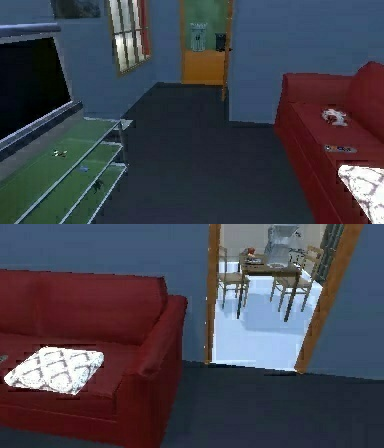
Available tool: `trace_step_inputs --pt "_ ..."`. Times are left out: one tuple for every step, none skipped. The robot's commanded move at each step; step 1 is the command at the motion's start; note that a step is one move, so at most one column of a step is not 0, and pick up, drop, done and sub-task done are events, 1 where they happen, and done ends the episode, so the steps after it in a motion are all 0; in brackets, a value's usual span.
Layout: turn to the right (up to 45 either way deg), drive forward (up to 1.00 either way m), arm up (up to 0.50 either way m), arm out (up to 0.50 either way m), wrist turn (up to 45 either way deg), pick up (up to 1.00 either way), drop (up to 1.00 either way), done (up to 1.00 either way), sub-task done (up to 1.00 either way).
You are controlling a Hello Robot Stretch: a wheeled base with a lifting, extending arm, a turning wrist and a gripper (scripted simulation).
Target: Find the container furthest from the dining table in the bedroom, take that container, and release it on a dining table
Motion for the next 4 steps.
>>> trace_step_inputs --pt "0.0 1.0 0.0 0.0 0.0 0.0 0.0 0.0 0.0" --pt "0.0 1.0 0.0 0.0 0.0 0.0 0.0 0.0 0.0" --pt "0.0 1.0 0.0 0.0 0.0 0.0 0.0 0.0 0.0" --pt "6.0 0.0 0.0 0.0 0.0 0.0 0.0 0.0 0.0"
